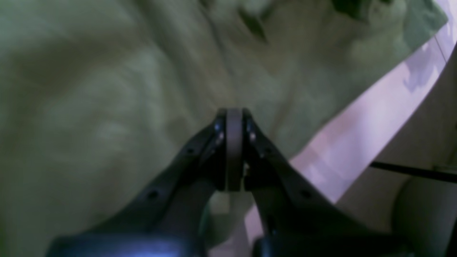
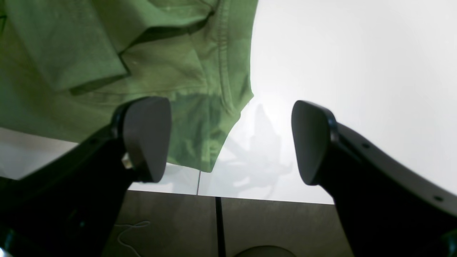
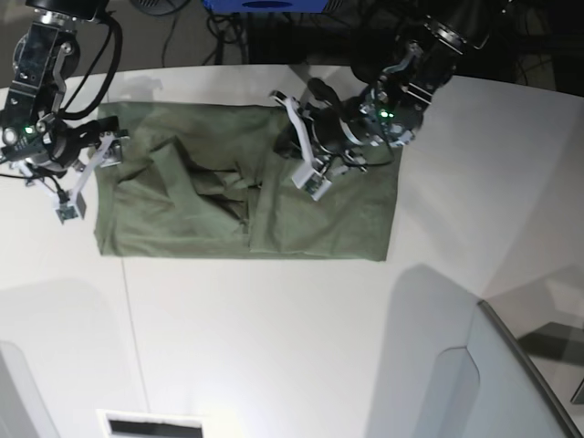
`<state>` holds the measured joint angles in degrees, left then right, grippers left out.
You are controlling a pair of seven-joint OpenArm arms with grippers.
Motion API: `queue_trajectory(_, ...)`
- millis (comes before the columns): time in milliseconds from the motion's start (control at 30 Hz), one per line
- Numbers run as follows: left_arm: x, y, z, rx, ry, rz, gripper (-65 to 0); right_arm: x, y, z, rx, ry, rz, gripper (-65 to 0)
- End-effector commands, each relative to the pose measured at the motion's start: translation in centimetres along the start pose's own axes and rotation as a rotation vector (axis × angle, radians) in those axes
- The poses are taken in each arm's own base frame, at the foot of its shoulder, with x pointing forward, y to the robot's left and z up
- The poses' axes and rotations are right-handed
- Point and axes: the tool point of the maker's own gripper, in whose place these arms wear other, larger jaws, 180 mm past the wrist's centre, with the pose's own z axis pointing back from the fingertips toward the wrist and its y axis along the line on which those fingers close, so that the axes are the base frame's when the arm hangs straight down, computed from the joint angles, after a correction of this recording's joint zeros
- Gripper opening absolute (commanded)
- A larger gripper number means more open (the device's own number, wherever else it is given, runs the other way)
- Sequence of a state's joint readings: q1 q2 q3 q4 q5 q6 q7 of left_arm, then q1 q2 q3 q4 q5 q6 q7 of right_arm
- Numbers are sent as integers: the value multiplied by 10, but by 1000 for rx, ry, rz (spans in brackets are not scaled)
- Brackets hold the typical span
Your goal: Layout the t-shirt on the table in an organized manner, then fold the t-shirt properly
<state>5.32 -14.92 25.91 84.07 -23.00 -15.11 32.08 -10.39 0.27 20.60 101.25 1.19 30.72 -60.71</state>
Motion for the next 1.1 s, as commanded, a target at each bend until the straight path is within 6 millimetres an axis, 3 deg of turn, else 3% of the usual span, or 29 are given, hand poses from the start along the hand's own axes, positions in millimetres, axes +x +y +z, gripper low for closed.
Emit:
queue_trajectory(0, 24, 8, 8, 15, -75, -4, -650, 18, 2, 8, -2, -58, 32, -155)
queue_trajectory(67, 37, 24, 20, 58, -120, 9, -650, 34, 15, 15, 16, -101, 111, -155)
queue_trajectory(200, 28, 71, 48, 183, -142, 78, -650, 80, 52, 26, 71, -205, 255, -155)
queue_trajectory(367, -15, 132, 96, 358, -102, 167, -650, 137, 95, 8, 163, -233, 384, -155)
queue_trajectory(500, -49, 173, 145, 511, -92, 252, -650, 166, 135, -13, 272, -217, 397, -155)
queue_trajectory(600, -66, 198, 180, 617, -106, 313, -650, 175, 160, -32, 358, -204, 378, -155)
queue_trajectory(733, -78, 214, 208, 696, -117, 354, -650, 174, 182, -52, 438, -169, 356, -155)
queue_trajectory(900, -89, 217, 209, 705, -99, 380, -650, 173, 203, -61, 541, -175, 291, -155)
queue_trajectory(1067, -96, 215, 203, 697, -91, 403, -650, 176, 210, -63, 597, -159, 249, -155)
